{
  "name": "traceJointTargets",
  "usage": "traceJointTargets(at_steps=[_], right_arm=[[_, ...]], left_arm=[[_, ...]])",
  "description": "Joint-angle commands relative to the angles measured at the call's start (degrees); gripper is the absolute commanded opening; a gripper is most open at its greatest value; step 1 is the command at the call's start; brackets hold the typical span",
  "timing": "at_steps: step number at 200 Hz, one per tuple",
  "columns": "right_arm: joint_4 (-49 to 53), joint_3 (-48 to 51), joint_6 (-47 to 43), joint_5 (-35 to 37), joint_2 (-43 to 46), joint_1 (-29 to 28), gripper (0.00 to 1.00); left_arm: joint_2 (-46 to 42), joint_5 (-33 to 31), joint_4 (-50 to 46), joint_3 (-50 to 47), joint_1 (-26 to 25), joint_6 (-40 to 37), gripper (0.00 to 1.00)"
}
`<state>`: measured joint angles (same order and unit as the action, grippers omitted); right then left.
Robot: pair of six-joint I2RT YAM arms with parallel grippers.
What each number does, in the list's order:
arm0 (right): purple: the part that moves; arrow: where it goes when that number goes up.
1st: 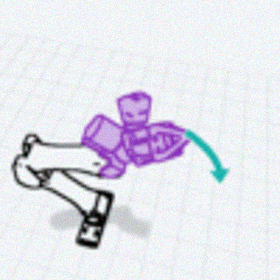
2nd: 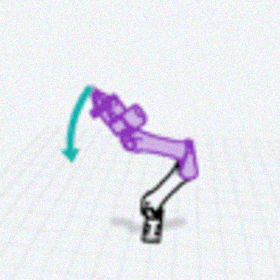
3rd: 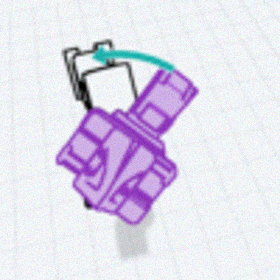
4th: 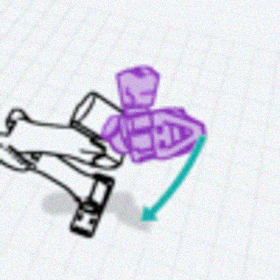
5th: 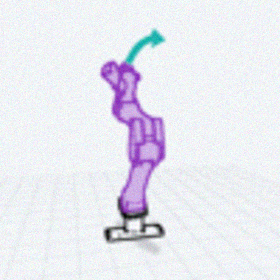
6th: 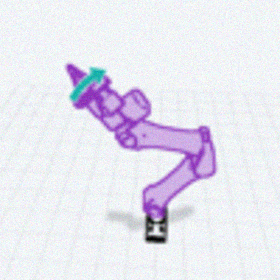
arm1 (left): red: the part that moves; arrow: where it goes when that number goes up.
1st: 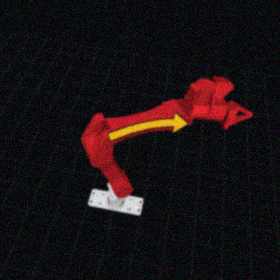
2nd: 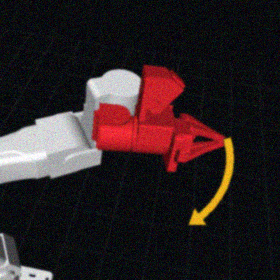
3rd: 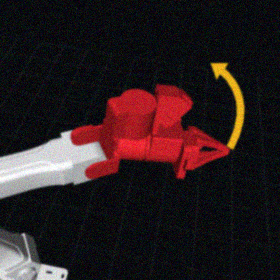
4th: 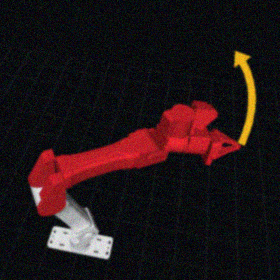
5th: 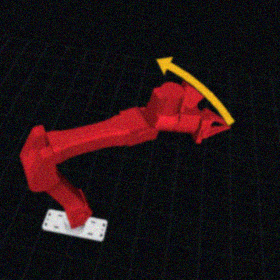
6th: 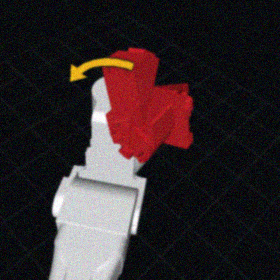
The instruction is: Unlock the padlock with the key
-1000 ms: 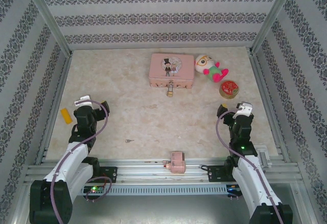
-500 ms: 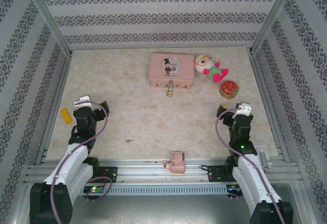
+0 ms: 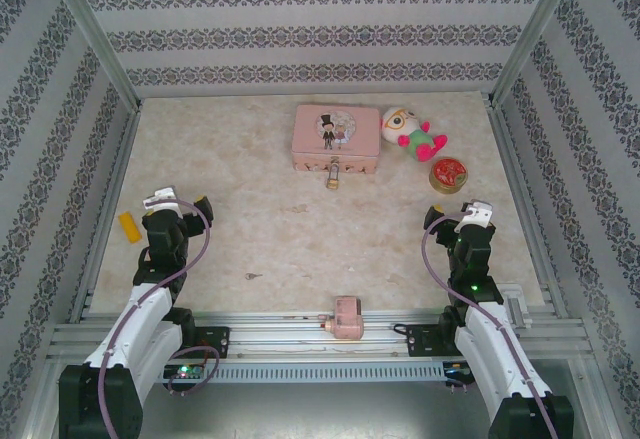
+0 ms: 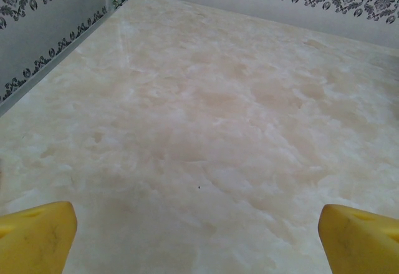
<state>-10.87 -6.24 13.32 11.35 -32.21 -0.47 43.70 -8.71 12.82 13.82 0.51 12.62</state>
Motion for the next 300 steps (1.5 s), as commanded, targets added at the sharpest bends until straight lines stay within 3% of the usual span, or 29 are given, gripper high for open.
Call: traceJointTargets(at_steps=[1,83,149,184,226,252,300], right_arm=[[0.1,-1.4,0.5,0.7,-0.1,0.4,0.98],[3.7,-6.8,0.5,0.7,-4.3,0.4,0.98],[9.1,-18.4,6.0,-3.2,-16.1,0.4,0.98],[12.3,-25.9,9.7,-8.1,-24.0,0.2,0.96],[14.0,-34.4,15.3,-15.4,-32.8,-0.8,0.83],[14.9,-40.5,16.5,-19.0,-39.7,-3.9,0.78],[15.8,-52.9,15.7,-22.9,-55.2,-11.5,0.79]], left_arm=[[-0.1,2.2,0.5,2.5,0.8,0.0,0.99],[4.5,8.2,-0.5,9.2,0.7,2.6,0.99],[10.9,11.4,-3.8,17.2,0.7,8.1,0.99],[17.8,15.3,-5.4,23.0,0.6,12.7,0.99],[29.1,22.7,-4.1,31.1,-0.6,18.4,0.99],[36.8,26.9,-4.3,36.8,-3.5,20.6,0.99],[50.3,33.0,-6.6,48.2,-10.6,22.1,0.99]])
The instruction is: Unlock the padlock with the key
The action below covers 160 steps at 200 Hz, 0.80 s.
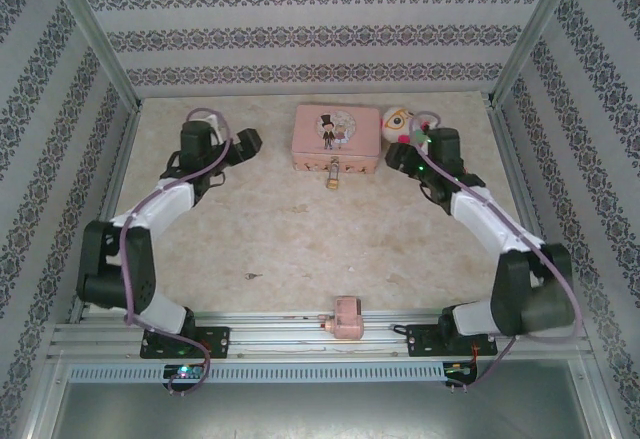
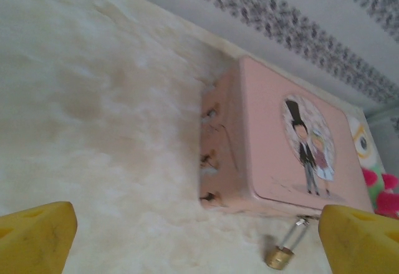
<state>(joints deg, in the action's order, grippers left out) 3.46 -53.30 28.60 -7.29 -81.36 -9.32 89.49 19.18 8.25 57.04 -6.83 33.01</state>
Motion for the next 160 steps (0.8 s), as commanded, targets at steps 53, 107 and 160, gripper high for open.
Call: traceJointTargets(at_steps=[53,107,160], right_arm=[[6.6,-19.0,1.1,1.3,-19.5,-5.1,0.74],[11.8,-26.2,0.8,5.0,-26.3,-4.5,0.72],[11.4,-30.8,0.5,-1.4,-32.7,-4.3,0.63]], left_arm=[[14.8,6.6,-0.5,13.3,-6.8,4.3,0.9],[22.9,6.8,-4.3,21.7,-7.9,2.6,0.83],[29.3,6.6,-7.8,28.0,-9.1,1.0,0.75]])
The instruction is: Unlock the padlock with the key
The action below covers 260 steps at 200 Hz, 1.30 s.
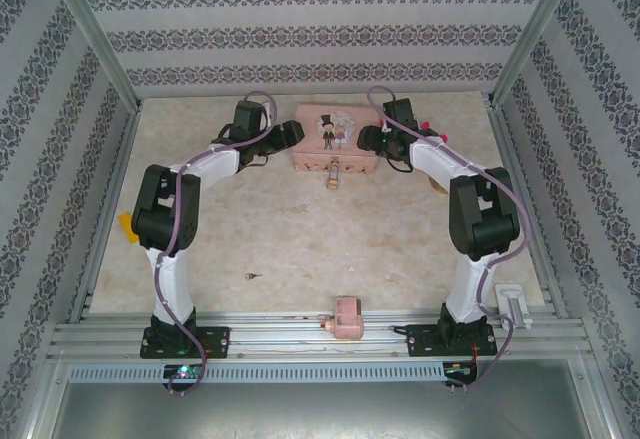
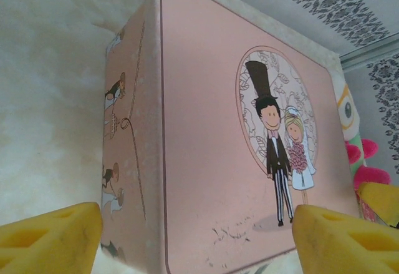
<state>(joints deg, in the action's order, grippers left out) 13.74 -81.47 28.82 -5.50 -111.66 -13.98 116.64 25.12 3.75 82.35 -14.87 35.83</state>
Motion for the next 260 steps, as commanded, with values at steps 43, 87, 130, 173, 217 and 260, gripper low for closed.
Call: traceJointTargets(at_steps=[43,87,130,173,217,260], right_arm=[[0.9,-3.5,-0.1,-5.8,-3.5,-0.8,0.57],[0.9,-2.7,0.4,-9.6,-3.3,-2.9,0.53],[0.6,-0.2,0.9,-11.0,-0.9,-6.4,0.5],[-0.3,5.1,3.9,-10.6,3.8,-10.7,0.49],[-2.1,13.2,7.4,-5.7,10.4,-16.7,0.49],[-3.0,18.8,10.4,-2.4,14.2,-21.8,0.49]], left_arm=[[2.6,0.6,-3.2,1.9,-1.4,-2.3,0.59],[-1.4,-1.3,-0.5,-5.1,-1.5,-1.3,0.42],[-9.7,-4.6,2.4,-15.0,-1.4,0.1,0.35],[-18.8,-6.5,4.1,-25.1,-1.5,2.1,0.35],[-30.5,-9.6,2.6,-35.6,-1.5,4.6,0.35],[-42.6,-11.5,-0.8,-45.3,-2.8,8.7,0.35]])
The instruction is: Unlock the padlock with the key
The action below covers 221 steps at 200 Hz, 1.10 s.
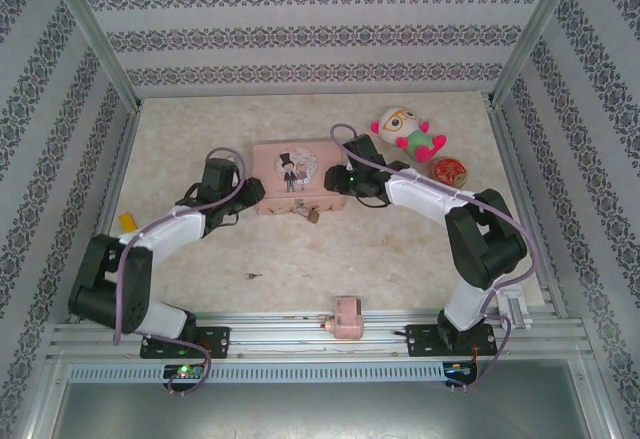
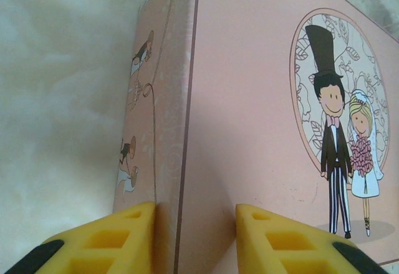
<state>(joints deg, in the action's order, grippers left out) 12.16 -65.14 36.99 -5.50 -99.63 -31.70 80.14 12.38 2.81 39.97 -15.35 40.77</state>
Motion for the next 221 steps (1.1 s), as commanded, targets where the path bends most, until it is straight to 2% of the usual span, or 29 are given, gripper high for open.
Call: traceJointTargets(at_steps=[1,37,56,104,160,192,221], right_arm=[[-1.4,2.5,2.3,-2.4,2.3,-4.2,0.49],[-1.2,4.5,4.1,-0.9,3.9,-7.7,0.5],[-1.3,4.6,4.2,-0.5,3.9,-8.0,0.5],[0.4,-0.1,1.8,0.7,0.6,-6.0,0.52],[0.4,-3.7,0.5,-0.4,-2.6,-3.8,0.57],[1.0,-3.7,0.0,0.7,-2.2,-3.0,0.67],[2.4,-2.6,-1.6,3.5,1.5,-2.1,0.71]], left_arm=[[-6.4,1.2,0.0,-3.1,-2.4,3.8,0.35],[-15.6,-3.1,-3.1,-8.3,-5.5,8.5,0.33],[-17.3,-4.5,-1.7,-10.0,-6.7,9.6,0.33],[-8.9,-2.7,3.6,-5.0,-6.6,6.7,0.44],[-3.9,-4.1,3.0,0.7,-6.4,3.2,0.46],[-4.7,-5.1,2.1,0.4,-6.3,3.0,0.54],[-7.2,-6.2,0.2,-0.1,-5.8,2.7,0.71]])
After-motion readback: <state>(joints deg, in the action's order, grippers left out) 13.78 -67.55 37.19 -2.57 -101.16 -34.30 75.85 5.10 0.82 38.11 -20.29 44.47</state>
